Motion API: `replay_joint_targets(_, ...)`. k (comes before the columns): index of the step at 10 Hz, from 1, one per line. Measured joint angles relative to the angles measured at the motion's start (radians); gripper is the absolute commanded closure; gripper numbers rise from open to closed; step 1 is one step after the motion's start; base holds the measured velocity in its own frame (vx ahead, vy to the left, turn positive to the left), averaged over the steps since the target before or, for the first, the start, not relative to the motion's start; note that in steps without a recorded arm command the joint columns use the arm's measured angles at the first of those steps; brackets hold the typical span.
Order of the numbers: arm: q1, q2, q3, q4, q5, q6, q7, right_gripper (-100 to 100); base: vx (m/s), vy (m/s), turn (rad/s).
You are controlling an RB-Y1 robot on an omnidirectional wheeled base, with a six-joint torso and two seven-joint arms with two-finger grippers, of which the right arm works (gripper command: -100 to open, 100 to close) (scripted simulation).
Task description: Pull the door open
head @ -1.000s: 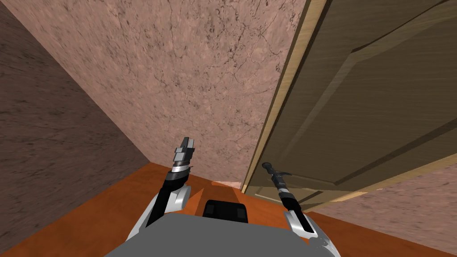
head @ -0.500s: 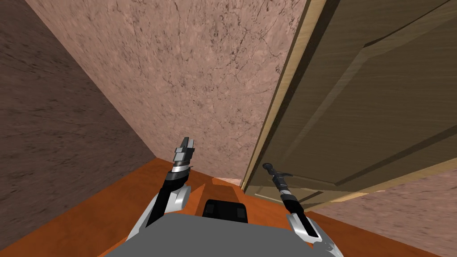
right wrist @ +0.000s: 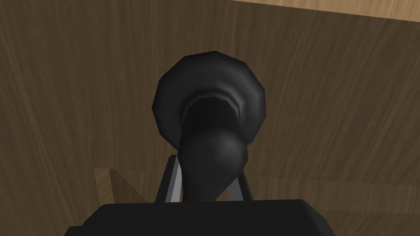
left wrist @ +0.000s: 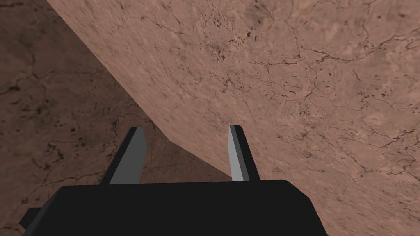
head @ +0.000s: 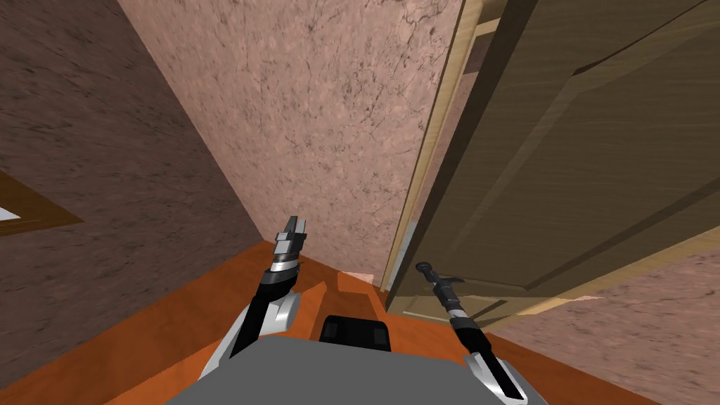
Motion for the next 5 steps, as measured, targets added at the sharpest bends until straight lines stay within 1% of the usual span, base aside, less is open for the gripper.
replay_joint_targets(1, 0.017, -0.013, 0.007, -0.011, 0.001, -0.011, -0.013, 100, -0.197, -0.075, 0.116)
replay_joint_targets(2, 0.023, -0.021, 0.014, -0.013, 0.003, -0.022, -0.022, 100, -0.08, -0.025, 0.025)
replay_joint_targets(3, 0.025, -0.02, 0.017, -0.012, 0.004, -0.024, -0.025, 100, -0.127, -0.049, 0.151)
replay_joint_targets(4, 0.032, -0.025, 0.02, -0.008, 0.003, -0.034, -0.029, 100, -0.176, -0.059, 0.169)
replay_joint_targets(5, 0.037, -0.031, 0.022, 0.0, 0.003, -0.051, -0.034, 100, -0.189, -0.062, 0.157)
